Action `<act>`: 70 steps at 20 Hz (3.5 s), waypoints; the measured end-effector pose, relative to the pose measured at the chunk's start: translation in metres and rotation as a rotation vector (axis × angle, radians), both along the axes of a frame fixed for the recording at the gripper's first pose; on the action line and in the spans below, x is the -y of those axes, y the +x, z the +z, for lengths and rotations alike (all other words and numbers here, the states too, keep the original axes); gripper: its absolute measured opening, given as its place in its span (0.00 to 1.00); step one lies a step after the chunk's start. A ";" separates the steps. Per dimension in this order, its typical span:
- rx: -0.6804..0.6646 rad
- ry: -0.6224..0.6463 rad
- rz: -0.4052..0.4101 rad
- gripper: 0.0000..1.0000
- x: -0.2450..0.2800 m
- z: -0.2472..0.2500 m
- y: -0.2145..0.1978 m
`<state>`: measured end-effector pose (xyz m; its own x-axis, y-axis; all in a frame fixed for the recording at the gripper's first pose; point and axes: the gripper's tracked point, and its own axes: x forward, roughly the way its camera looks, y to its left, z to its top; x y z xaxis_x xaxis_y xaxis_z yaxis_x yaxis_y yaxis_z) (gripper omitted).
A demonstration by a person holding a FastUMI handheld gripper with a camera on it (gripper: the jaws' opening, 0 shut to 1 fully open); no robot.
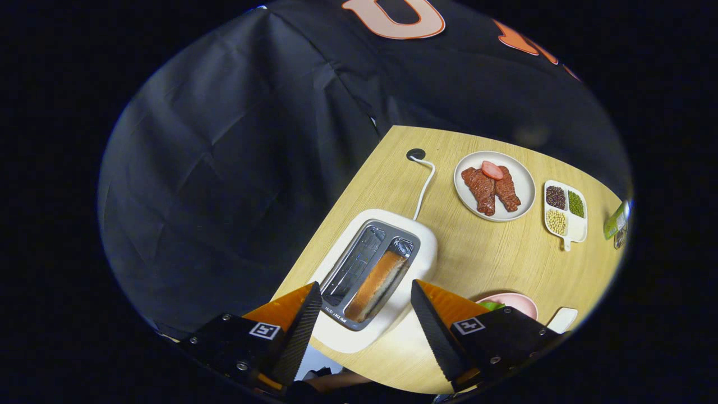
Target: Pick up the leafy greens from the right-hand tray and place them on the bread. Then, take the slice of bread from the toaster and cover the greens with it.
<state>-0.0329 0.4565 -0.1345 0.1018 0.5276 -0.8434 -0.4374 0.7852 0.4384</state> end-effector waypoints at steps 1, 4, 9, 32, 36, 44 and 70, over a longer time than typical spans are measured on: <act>-0.003 -0.015 -0.003 0.95 -0.002 -0.002 0.001; -0.014 -0.060 -0.017 0.87 -0.009 -0.013 0.006; -0.057 -0.135 -0.056 0.73 -0.009 -0.032 0.013; 0.164 0.078 -0.016 0.14 0.013 0.101 0.018; 0.226 0.119 -0.021 0.14 0.034 0.117 0.016; 0.237 0.170 -0.029 0.14 0.080 0.103 -0.013; 0.062 0.292 -0.062 0.14 0.162 -0.030 -0.058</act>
<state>-0.0910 0.2942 -0.1643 0.1882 0.7379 -0.6481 -0.4256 0.6560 0.6233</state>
